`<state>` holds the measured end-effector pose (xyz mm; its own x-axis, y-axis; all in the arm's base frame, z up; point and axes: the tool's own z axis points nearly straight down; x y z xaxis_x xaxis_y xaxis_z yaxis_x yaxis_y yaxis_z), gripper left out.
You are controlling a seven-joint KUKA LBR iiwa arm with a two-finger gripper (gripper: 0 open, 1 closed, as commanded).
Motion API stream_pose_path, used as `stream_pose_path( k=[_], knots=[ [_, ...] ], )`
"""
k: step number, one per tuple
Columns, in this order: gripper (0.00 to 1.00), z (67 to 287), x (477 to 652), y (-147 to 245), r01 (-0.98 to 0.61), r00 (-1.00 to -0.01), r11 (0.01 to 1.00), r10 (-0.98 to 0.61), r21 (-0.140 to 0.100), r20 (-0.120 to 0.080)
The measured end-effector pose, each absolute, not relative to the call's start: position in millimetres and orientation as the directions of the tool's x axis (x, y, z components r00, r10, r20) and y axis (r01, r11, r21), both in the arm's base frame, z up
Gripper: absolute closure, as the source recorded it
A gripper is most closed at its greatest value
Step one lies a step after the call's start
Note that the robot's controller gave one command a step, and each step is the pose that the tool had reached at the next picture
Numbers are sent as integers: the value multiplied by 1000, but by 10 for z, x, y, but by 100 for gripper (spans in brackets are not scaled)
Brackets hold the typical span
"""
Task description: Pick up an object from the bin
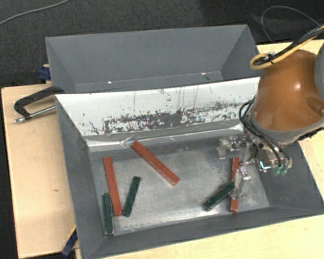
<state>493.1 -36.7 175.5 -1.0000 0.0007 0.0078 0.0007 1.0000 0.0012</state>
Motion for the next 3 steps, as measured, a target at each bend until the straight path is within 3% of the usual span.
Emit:
stream_pose_path(
  k=[1,2,3],
  knots=[
    [0,725,4965,-543,-189,-982,982,-189,1,0],
    [100,723,4964,-541,-190,-982,982,-190,1,0],
    [100,2089,5229,-502,-147,-989,989,-147,0,-6]
  ],
)
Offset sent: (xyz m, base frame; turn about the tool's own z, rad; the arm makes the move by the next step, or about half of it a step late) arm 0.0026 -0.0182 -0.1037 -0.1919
